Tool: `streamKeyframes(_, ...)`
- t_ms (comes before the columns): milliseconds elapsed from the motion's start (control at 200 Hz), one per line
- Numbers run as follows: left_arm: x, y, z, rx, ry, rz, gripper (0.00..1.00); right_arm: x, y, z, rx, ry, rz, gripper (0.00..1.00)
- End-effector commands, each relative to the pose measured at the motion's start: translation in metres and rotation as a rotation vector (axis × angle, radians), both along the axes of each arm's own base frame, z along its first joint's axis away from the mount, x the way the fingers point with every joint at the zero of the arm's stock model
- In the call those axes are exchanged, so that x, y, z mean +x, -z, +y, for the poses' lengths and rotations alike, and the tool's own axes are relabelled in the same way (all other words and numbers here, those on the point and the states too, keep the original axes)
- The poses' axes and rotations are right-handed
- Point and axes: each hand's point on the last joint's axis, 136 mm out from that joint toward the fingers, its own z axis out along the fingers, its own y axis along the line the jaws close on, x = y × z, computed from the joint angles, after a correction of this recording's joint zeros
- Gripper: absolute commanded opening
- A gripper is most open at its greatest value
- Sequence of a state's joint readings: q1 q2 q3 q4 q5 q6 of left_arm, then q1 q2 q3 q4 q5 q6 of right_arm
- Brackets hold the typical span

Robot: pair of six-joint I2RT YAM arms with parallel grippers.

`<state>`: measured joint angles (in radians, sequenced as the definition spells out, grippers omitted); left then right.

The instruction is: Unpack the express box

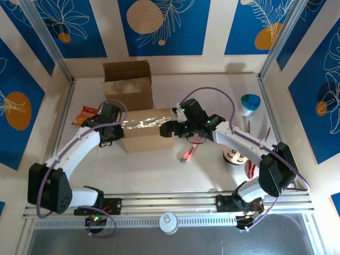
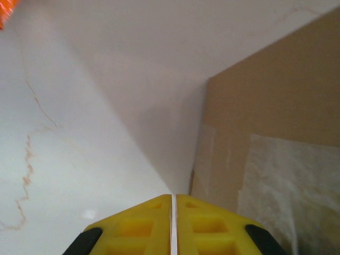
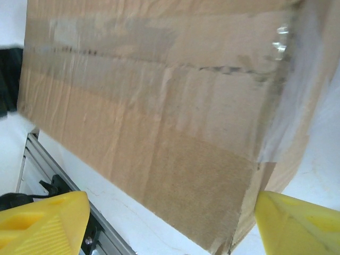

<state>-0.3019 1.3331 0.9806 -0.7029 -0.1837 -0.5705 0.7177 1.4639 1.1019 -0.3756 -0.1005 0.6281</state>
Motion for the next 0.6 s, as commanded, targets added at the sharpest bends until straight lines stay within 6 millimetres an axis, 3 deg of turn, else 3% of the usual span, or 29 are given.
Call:
streamKeyframes(0,0.036,-0.021,-0.015,-0.030,0.052,-0.090,0.10,-0.041,-0.004,0.031,0.045,-0.101,0.031,0.81)
streamKeyframes(185,0.063,-0.019,-0.023,-0.019,0.098,-0.071,0.09,-0.080,0.001,0.052,0.023,-0.163,0.040,0.81)
streamKeyframes(280,0.071,-0.020,-0.024,-0.012,0.100,-0.072,0.09,-0.089,0.002,0.055,0.007,-0.172,0.043,0.81)
streamKeyframes(590,0.078,-0.036,-0.020,-0.026,0.083,-0.103,0.09,-0.073,-0.018,0.049,0.003,-0.132,-0.011,0.82)
